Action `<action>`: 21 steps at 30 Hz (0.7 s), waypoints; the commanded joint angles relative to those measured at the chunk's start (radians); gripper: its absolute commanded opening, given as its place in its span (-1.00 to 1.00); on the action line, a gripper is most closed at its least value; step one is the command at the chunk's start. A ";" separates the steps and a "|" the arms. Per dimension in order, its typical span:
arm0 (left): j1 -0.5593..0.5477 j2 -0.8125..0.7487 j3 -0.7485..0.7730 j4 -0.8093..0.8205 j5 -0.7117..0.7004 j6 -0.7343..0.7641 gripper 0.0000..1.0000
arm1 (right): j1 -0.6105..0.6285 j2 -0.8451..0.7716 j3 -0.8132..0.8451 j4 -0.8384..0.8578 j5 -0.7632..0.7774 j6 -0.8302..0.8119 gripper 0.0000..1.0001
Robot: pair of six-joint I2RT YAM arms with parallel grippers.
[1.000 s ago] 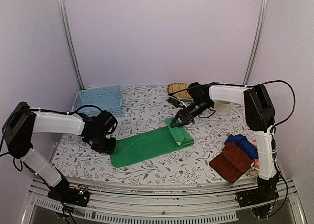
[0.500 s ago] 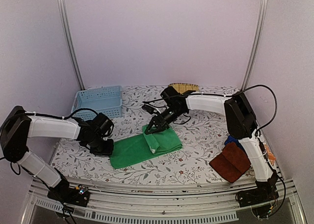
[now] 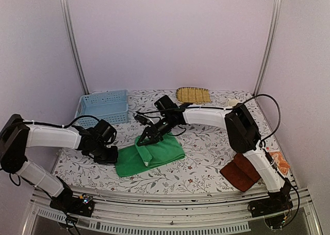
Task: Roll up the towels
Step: Fold the towel at the center of the board.
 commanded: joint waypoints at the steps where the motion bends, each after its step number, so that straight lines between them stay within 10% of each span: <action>1: 0.018 -0.007 -0.034 0.002 0.024 -0.013 -0.75 | 0.031 0.044 0.037 0.129 -0.033 0.108 -0.95; 21: 0.033 -0.017 -0.070 0.054 0.041 -0.008 -0.79 | 0.102 0.162 0.082 0.442 -0.022 0.368 -0.96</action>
